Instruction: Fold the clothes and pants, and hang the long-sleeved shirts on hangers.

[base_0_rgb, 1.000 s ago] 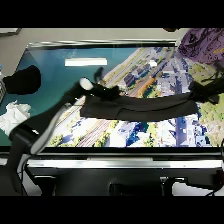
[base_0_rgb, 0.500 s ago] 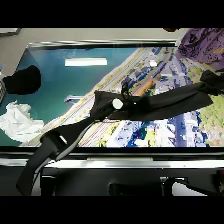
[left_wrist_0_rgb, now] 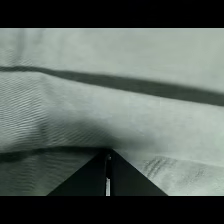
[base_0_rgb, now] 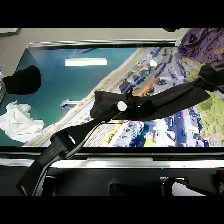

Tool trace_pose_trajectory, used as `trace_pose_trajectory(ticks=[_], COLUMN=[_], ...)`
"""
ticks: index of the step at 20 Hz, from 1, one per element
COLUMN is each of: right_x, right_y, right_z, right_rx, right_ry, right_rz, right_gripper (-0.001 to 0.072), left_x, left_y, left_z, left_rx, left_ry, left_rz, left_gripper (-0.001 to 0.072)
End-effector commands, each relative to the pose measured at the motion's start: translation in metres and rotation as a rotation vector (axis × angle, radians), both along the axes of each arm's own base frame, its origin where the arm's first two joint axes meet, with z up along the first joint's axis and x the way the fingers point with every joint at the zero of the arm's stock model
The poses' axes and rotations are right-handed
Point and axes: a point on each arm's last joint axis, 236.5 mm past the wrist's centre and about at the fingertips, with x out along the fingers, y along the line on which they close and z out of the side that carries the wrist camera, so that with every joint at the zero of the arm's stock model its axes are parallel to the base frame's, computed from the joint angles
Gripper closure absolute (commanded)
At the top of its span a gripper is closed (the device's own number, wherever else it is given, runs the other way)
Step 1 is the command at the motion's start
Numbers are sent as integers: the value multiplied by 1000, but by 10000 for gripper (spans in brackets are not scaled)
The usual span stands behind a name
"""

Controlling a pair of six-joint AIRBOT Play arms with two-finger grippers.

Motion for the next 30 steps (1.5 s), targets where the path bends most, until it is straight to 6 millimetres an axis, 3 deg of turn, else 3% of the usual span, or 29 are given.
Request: trace_pose_trajectory(ticks=[1,4,7,10,12,14,17,19,22,27,30], right_x=[7,14,19,24,30,36,42,44,48,52,52], right_y=[1,4,32,81,120,164,231,270,321,380,401], right_z=[5,8,5,2,3,3,-11,-29,-57,-96,-114], right_rx=[4,3,-3,12,22,52,111,143,190,267,305], right_ry=[-35,-67,-56,-39,-55,-77,-77,-56,-33,-10,11], right_rz=[3,2,43,63,78,100,141,160,163,164,165], right_gripper=[679,679,679,679,679,679,679,679,679,678,678], left_x=[1,13,45,80,92,94,95,95,94,95,96], left_y=[19,64,144,247,313,369,431,459,482,491,491], left_z=[3,39,84,137,170,196,224,235,239,238,236], left_rx=[12,42,185,351,428,465,482,495,507,520,526], left_ry=[47,10,-88,-184,-216,-215,-211,-228,-221,-234,-243], left_rz=[-60,-166,-170,-81,-12,52,145,183,211,205,193], left_gripper=[692,692,692,692,692,691,691,691,690,690,690])
